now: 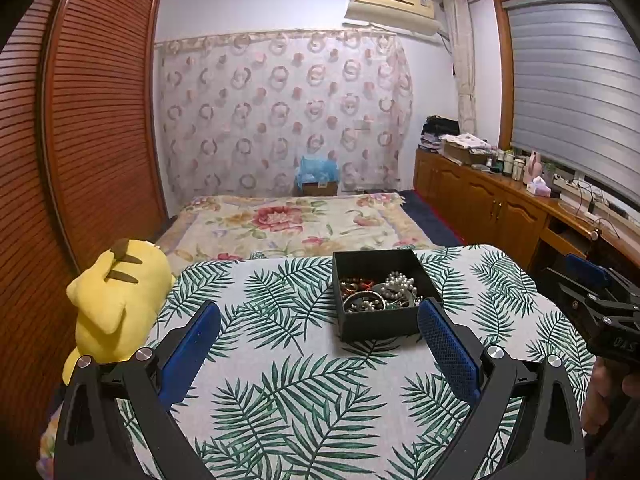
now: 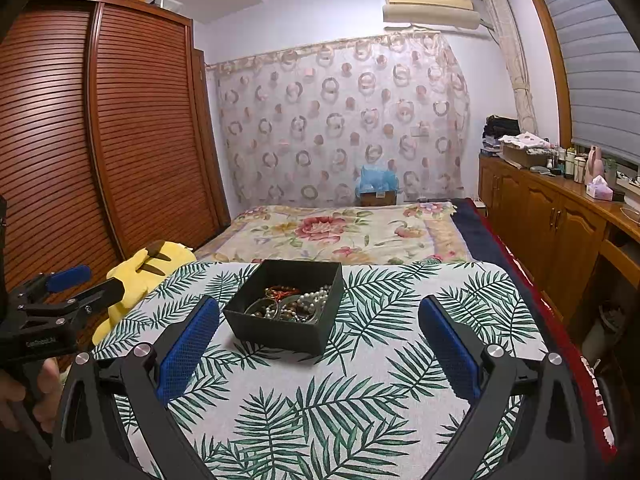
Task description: Organize jewelry
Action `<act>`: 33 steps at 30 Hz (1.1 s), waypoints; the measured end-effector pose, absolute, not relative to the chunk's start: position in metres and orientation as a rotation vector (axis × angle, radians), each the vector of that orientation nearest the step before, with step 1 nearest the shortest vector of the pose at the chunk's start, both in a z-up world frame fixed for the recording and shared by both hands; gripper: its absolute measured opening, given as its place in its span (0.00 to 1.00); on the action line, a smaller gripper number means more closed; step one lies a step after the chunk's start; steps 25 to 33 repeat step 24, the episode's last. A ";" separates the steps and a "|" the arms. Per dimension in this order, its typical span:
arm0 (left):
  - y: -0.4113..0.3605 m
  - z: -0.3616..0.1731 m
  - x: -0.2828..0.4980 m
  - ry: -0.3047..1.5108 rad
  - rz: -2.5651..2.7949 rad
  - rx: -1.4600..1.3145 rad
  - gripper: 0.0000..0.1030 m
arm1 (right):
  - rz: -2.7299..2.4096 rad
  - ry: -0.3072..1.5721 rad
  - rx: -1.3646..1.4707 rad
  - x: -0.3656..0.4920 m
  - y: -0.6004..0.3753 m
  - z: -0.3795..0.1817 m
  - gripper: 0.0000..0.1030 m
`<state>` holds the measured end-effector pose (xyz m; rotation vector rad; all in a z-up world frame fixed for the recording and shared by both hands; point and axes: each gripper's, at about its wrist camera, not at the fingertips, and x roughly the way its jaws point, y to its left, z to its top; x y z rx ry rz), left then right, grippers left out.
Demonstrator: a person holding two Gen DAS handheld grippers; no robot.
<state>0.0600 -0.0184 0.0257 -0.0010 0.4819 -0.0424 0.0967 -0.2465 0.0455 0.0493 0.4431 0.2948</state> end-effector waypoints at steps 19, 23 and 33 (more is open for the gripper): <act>-0.018 0.026 0.058 0.480 -0.043 0.001 0.93 | 0.297 0.445 0.055 0.097 -0.246 0.043 0.97; -0.018 0.026 0.058 0.480 -0.043 0.000 0.93 | 0.296 0.447 0.055 0.097 -0.246 0.042 0.97; -0.018 0.026 0.058 0.480 -0.042 0.001 0.93 | 0.297 0.446 0.055 0.097 -0.247 0.043 0.97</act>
